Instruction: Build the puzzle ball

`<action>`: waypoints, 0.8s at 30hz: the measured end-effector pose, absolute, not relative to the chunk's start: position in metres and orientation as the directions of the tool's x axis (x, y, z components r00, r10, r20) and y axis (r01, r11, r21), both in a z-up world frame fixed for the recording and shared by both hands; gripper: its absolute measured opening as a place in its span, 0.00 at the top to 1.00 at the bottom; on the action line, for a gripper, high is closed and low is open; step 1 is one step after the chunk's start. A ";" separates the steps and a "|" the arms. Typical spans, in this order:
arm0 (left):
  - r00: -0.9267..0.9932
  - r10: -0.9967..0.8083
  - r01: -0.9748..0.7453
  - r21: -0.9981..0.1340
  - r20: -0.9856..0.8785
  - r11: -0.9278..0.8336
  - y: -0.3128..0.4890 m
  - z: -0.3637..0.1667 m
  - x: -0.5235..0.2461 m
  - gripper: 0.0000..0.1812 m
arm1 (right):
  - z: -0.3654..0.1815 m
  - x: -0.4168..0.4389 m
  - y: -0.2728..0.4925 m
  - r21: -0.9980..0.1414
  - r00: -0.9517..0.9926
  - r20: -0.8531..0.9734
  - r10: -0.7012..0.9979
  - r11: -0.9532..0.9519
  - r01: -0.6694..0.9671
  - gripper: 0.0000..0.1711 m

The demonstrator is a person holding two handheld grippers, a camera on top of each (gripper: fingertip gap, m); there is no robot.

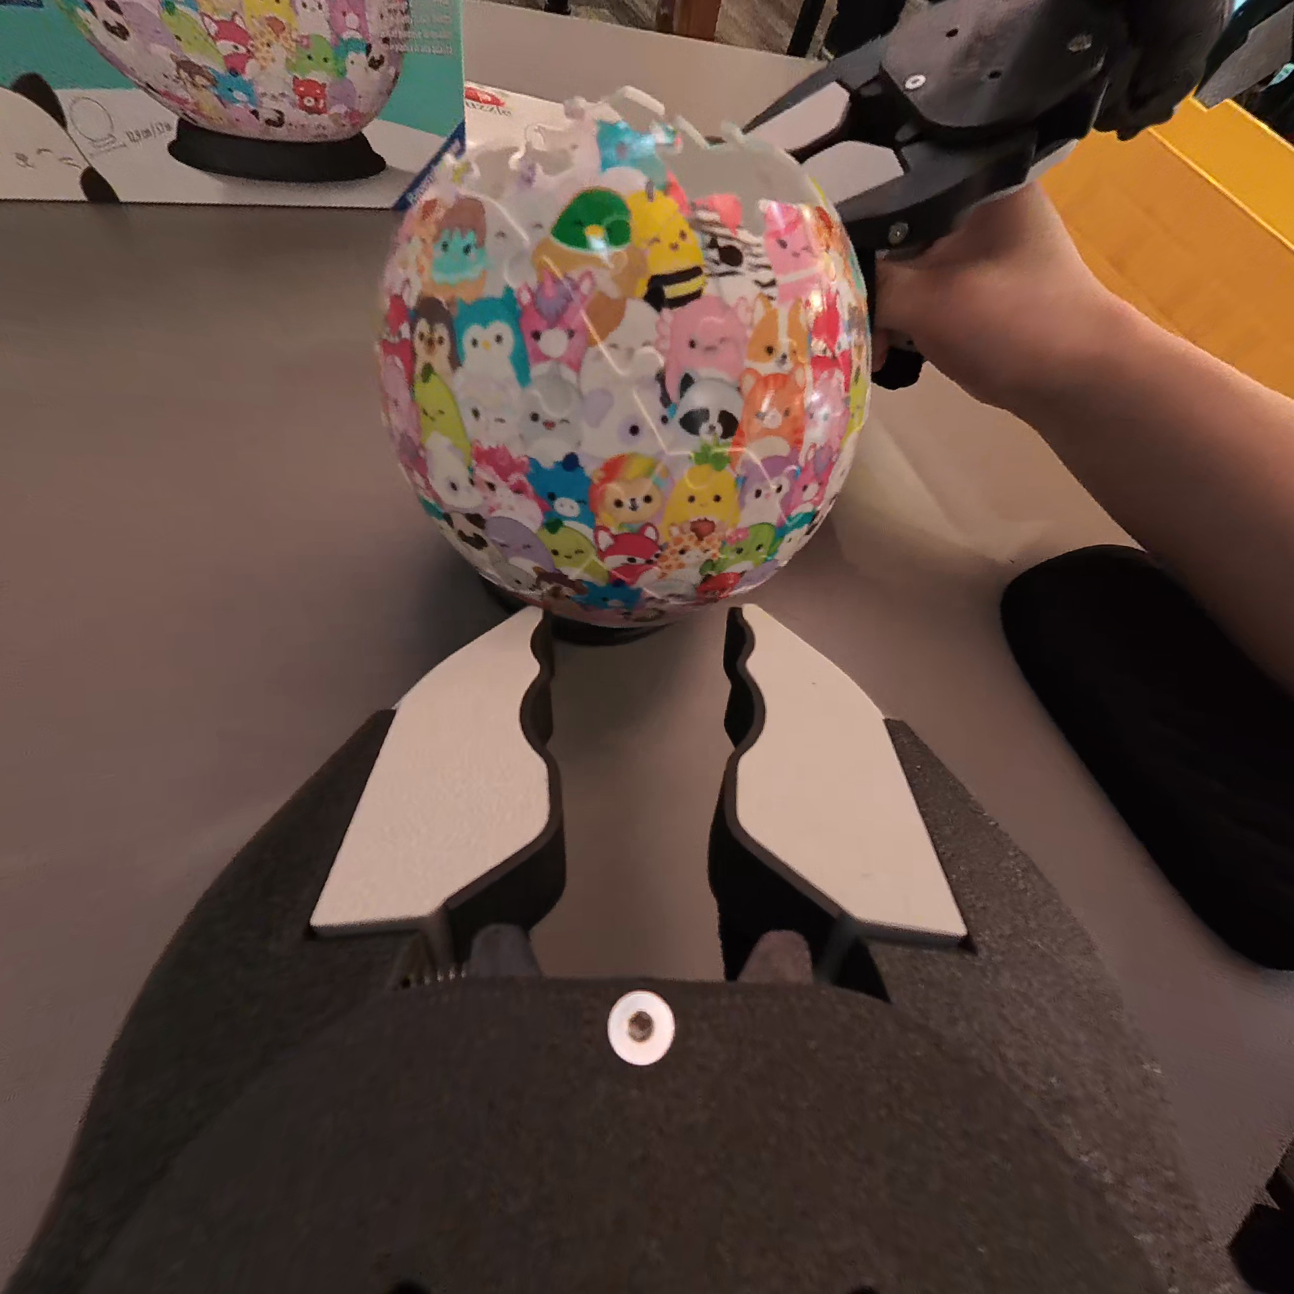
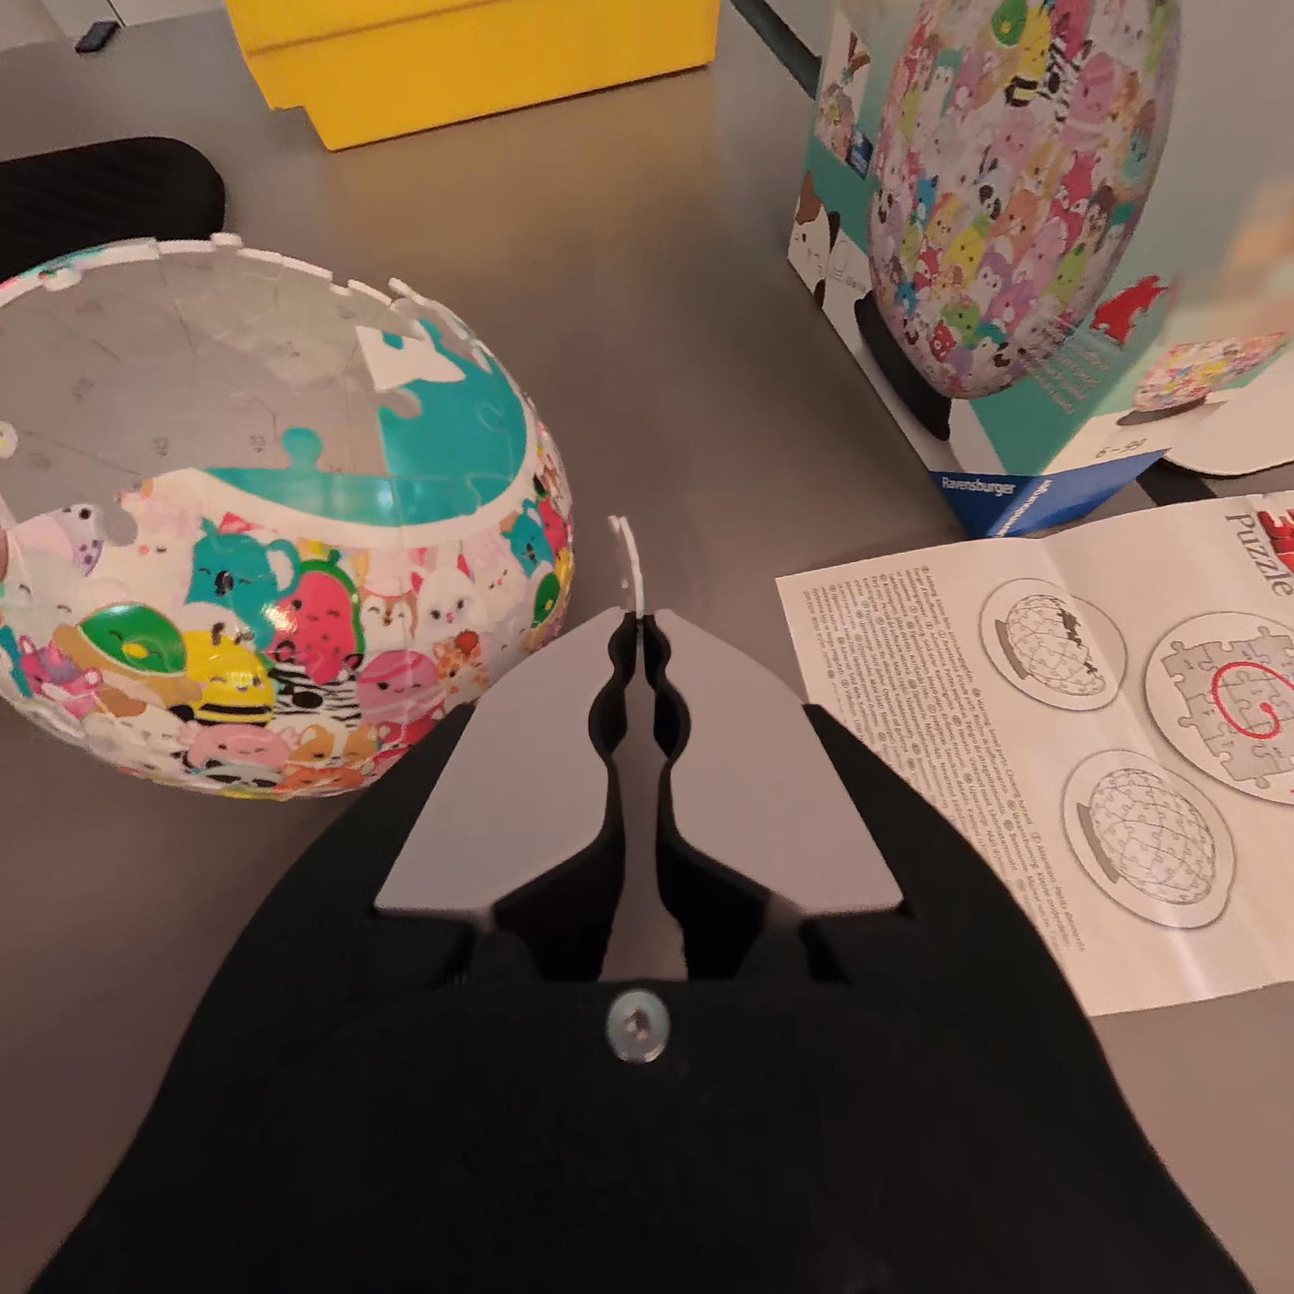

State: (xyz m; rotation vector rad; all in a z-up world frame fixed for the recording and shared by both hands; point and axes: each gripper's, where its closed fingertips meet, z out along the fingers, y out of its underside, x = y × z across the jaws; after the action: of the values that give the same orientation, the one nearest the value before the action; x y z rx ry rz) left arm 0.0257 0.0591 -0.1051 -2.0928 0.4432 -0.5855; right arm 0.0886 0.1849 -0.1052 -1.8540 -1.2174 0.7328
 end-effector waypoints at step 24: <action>0.818 -0.501 -0.050 -0.835 0.281 -0.549 0.076 -0.100 -0.002 0.75 | -0.099 0.124 0.179 -0.838 0.634 -0.033 0.773 -0.367 0.404 0.98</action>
State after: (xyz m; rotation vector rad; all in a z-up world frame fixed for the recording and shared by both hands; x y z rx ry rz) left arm -0.0016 0.0757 -0.1004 -2.0874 0.4048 -0.6270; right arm 0.1245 0.1790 -0.0993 -1.9953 -0.9223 0.5423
